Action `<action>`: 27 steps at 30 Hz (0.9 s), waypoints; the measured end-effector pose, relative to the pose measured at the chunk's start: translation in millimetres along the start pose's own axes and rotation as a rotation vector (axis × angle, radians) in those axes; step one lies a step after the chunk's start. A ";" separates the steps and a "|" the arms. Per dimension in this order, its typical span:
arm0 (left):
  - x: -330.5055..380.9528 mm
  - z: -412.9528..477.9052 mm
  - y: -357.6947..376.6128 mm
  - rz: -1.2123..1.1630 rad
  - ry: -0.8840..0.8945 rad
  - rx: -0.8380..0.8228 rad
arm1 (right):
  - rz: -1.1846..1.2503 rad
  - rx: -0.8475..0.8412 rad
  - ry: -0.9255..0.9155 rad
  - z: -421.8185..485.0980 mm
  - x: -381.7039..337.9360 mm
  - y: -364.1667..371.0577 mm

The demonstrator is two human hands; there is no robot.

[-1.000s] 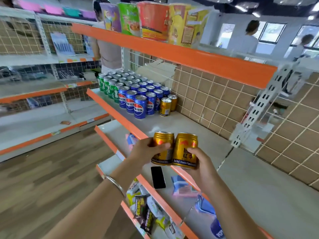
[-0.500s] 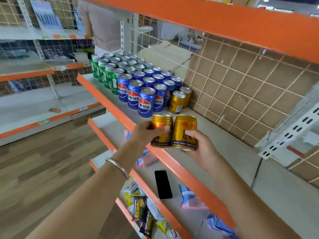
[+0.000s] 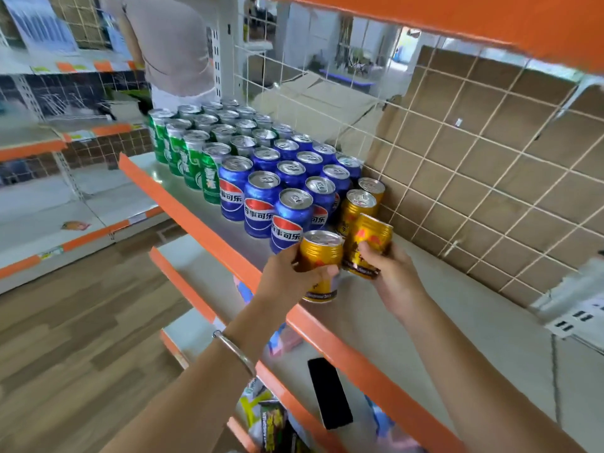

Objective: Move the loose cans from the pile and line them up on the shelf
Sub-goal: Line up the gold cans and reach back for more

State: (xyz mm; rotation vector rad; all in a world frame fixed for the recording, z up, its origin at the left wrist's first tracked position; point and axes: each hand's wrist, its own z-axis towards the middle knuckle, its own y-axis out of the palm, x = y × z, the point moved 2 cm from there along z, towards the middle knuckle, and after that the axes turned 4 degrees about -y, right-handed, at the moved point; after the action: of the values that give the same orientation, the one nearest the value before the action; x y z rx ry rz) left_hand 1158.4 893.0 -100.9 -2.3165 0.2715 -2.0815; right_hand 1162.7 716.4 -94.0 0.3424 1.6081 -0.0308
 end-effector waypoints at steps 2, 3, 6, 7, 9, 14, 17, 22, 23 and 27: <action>-3.3 0.4 0.4 0.061 0.066 -0.026 | -0.062 0.024 -0.041 11.2 6.6 5.8; -4.9 -0.8 0.0 0.099 0.100 -0.040 | -0.116 0.024 -0.054 14.9 10.0 9.4; -8.8 -1.8 -2.6 0.144 0.146 -0.071 | -0.250 0.020 -0.104 22.8 17.1 20.2; -9.5 -0.4 -3.7 0.144 0.153 -0.080 | -0.287 0.026 -0.134 23.3 16.7 25.9; -11.5 2.3 -4.5 0.145 0.161 -0.094 | -0.349 0.076 -0.179 24.0 17.0 35.6; -22.0 7.9 -2.0 0.130 0.155 -0.093 | -0.485 0.171 -0.232 31.8 20.9 34.7; -23.2 10.6 -1.1 0.142 0.163 -0.113 | -0.545 0.190 -0.228 39.1 25.8 28.5; -16.4 14.9 0.5 0.179 0.166 -0.116 | -0.838 0.237 -0.228 41.0 24.8 25.1; -15.0 15.7 1.6 0.183 0.165 -0.118 | -0.876 0.254 -0.218 38.4 24.4 22.1; -10.5 20.4 5.4 0.196 0.162 -0.105 | -0.656 0.155 -0.185 8.9 14.9 10.1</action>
State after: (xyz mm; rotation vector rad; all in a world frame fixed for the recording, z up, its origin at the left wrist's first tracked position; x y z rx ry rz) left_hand 1176.8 887.0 -114.2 -2.0760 0.5994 -2.2055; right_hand 1173.4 727.0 -107.3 -0.0819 1.4760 -0.6707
